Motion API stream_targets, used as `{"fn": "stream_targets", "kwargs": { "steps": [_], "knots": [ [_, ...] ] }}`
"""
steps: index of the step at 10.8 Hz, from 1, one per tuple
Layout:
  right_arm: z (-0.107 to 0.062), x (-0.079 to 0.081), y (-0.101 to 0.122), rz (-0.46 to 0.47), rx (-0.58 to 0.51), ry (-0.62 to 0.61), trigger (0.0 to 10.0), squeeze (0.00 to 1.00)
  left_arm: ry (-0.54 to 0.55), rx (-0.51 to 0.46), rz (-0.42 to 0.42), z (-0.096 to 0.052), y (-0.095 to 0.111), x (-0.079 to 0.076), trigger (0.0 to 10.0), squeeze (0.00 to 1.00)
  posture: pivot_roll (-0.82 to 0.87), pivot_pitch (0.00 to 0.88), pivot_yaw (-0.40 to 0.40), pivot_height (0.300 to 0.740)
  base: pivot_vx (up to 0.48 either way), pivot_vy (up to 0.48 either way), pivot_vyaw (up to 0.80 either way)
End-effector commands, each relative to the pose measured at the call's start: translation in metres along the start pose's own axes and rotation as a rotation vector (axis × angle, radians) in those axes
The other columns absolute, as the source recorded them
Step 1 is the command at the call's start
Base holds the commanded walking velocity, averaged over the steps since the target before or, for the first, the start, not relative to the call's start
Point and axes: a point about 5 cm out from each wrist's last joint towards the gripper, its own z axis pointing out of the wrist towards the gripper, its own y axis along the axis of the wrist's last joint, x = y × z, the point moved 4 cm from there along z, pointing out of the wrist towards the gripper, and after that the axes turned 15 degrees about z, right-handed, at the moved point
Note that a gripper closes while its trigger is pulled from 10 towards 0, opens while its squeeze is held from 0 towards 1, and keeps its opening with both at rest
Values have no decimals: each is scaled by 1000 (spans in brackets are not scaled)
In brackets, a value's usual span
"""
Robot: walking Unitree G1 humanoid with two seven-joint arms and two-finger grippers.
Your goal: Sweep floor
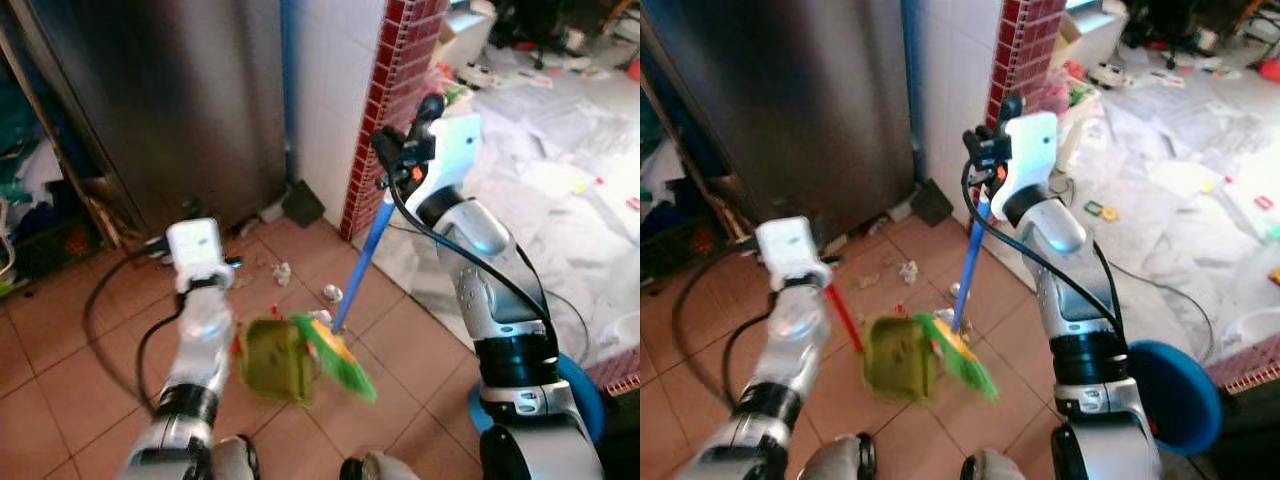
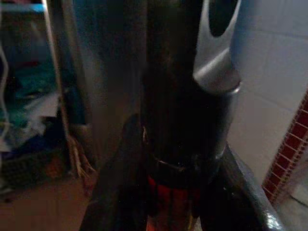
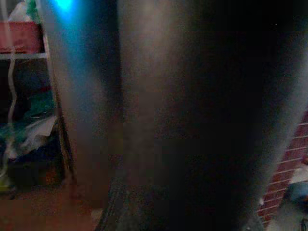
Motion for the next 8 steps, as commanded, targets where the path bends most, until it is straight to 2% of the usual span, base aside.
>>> {"fn": "stream_targets", "kwargs": {
  "steps": [1, 2, 5, 8],
  "knots": [
    [-2, 9, 14, 1, -28, 53, 10000, 0, -10, -50, 2, 0, 14, 2, 10000, 0, -93, 104, -57, 740, 0, 0, 0],
    [-20, 1, -7, 86, 47, 3, 10000, 0, -6, -49, 23, -5, 13, 7, 10000, 0, -91, 105, -58, 740, 0, 0, 0],
    [-76, -6, -58, 117, 281, -73, 10000, 0, -5, -10, 37, -12, 11, 16, 10000, 0, -88, 91, -56, 740, 0, 0, 0],
    [-108, -21, -66, 88, 409, -107, 10000, 0, -15, -2, 53, -8, 11, 19, 10000, 0, -95, 83, -57, 740, 0, 0, 0]
  ]
}}
